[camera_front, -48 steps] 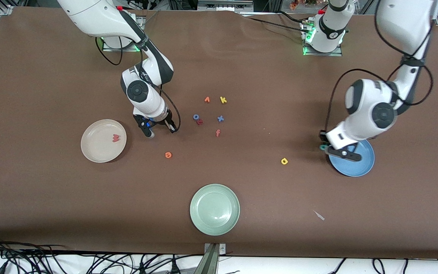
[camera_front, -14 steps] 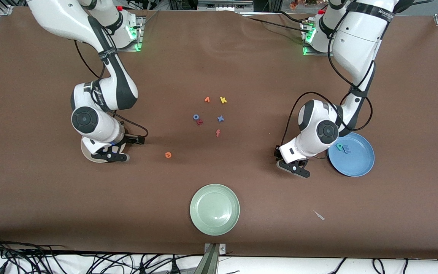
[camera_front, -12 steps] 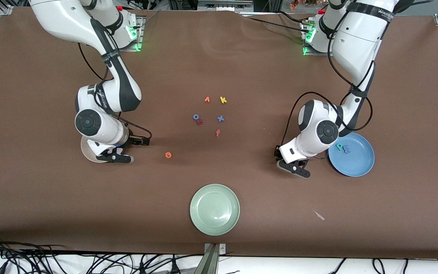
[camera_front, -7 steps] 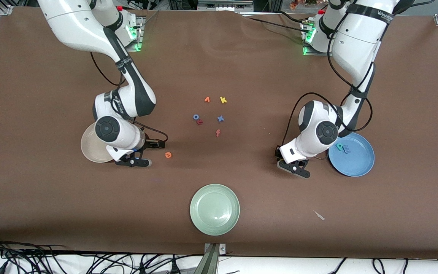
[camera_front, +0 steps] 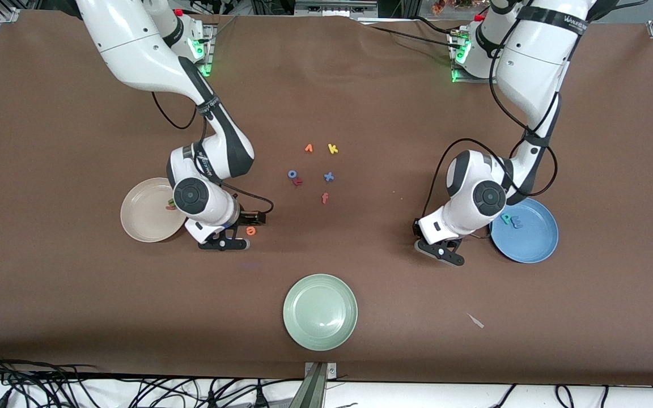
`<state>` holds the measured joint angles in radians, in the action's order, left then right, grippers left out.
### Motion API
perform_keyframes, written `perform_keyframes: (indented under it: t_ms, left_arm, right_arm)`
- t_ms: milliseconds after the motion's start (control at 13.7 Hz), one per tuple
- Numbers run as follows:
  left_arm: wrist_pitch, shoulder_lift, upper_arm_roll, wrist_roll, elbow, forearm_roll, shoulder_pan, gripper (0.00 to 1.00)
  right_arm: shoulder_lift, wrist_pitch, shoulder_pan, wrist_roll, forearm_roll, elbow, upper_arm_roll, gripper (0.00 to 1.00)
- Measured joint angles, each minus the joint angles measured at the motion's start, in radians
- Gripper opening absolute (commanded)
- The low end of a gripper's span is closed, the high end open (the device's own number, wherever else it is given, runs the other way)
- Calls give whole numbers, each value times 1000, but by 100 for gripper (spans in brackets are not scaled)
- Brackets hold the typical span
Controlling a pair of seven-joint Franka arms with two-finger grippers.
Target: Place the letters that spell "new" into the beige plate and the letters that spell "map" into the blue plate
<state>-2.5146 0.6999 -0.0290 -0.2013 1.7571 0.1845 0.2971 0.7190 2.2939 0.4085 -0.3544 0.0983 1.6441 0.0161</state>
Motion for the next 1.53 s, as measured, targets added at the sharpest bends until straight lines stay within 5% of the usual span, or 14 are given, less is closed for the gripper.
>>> perform_keyframes:
  t_ms: [292, 583, 875, 1093, 1312, 1531]
  left_arm:
    - [14, -32, 9, 0, 12, 0, -43, 0]
    - [166, -209, 10, -69, 122, -4, -211, 0]
    - [206, -358, 9, -183, 270, -127, -358, 0]
    - [204, -373, 10, -243, 315, -187, -424, 2]
    - [201, -366, 11, -276, 327, -189, -443, 61]
    - [197, -361, 7, -277, 327, -189, -442, 93]
  right_arm:
    - [23, 40, 3, 2, 0, -18, 0, 100]
    - [54, 42, 10, 2, 0, -51, 1, 99]
    - [58, 37, 12, 1, 9, -52, 3, 76]
    - [57, 31, 12, 1, 10, -53, 6, 60]
    - [57, 25, 11, 1, 10, -56, 6, 40]
    - [57, 23, 10, 1, 11, -60, 5, 22]
